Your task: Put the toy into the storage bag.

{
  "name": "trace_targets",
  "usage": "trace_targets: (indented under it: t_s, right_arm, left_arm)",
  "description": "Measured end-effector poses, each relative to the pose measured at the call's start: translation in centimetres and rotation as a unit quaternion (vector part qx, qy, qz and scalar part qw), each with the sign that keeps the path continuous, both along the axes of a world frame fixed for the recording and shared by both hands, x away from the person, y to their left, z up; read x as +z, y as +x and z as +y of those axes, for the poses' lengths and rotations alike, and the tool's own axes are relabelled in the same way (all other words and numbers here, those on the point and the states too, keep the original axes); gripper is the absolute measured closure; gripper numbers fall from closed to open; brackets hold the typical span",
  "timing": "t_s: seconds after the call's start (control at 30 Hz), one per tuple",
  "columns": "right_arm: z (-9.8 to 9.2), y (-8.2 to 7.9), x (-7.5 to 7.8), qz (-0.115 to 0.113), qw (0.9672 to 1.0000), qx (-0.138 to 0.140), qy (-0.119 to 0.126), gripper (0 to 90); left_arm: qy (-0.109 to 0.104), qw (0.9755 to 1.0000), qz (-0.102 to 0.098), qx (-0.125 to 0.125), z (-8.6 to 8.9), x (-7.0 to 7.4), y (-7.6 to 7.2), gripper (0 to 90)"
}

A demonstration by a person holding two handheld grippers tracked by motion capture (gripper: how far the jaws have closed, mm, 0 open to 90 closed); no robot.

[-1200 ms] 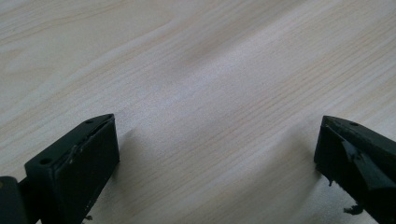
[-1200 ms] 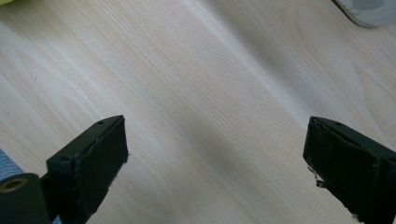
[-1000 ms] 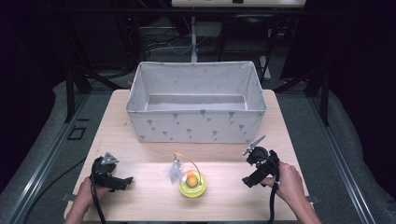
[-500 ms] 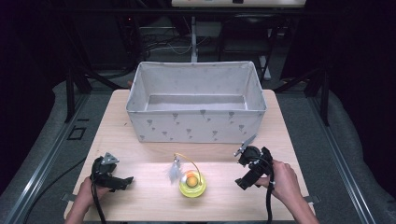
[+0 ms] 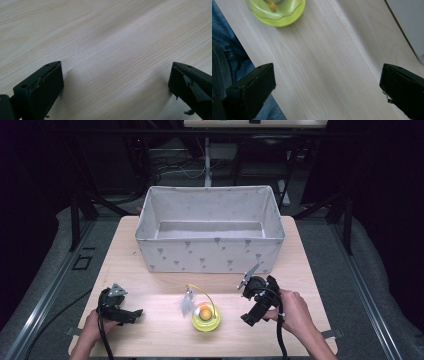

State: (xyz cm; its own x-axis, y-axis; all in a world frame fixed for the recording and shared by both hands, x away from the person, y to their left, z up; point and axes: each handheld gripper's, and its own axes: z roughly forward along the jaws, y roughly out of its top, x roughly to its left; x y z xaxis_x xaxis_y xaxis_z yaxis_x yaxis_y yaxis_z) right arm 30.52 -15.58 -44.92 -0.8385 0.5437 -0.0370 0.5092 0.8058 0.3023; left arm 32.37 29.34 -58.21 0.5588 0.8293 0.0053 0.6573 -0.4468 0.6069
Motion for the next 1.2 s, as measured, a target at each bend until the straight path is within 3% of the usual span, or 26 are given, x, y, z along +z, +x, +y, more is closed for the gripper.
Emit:
trace_targets:
  t_s: [0.27, 0.5, 0.77, 0.87, 0.9, 0.97, 1.2]
  right_arm:
    - [2.6, -0.4, 0.8, 0.014, 0.9991, 0.040, 0.006, 0.0]
    - [5.8, -0.7, 1.7, 0.009, 0.9962, 0.087, -0.002, 0.0]
    - [7.7, -0.1, 2.2, 0.015, 0.9938, 0.110, 0.001, 0.1]
    - [8.4, 0.2, 2.4, 0.016, 0.9928, 0.119, 0.000, 6.7]
    - [8.9, 0.4, 2.7, 0.017, 0.9918, 0.127, 0.001, 15.8]
    - [9.1, 0.4, 2.8, 0.016, 0.9918, 0.127, 0.001, 16.9]
    - [10.6, 0.3, 3.8, 0.001, 0.9883, 0.153, -0.005, 50.4]
  left_arm:
    - [0.000, 1.0000, 0.000, -0.001, 0.0, 0.0, 0.0, 0.0]
    - [-0.001, 1.0000, 0.001, 0.000, 0.0, 0.0, 0.0, 0.0]
    - [0.000, 1.0000, 0.000, -0.001, 0.0, 0.0, 0.0, 0.0]
    - [-0.001, 1.0000, 0.000, 0.000, 0.0, 0.0, 0.0, 0.0]
    - [-0.001, 1.0000, 0.001, 0.000, 0.0, 0.0, 0.0, 0.0]
    - [-0.001, 1.0000, 0.003, -0.002, 0.0, 0.0, 0.1, 0.0]
    - [-0.001, 1.0000, 0.003, -0.003, 0.0, 0.0, 0.1, 0.0]
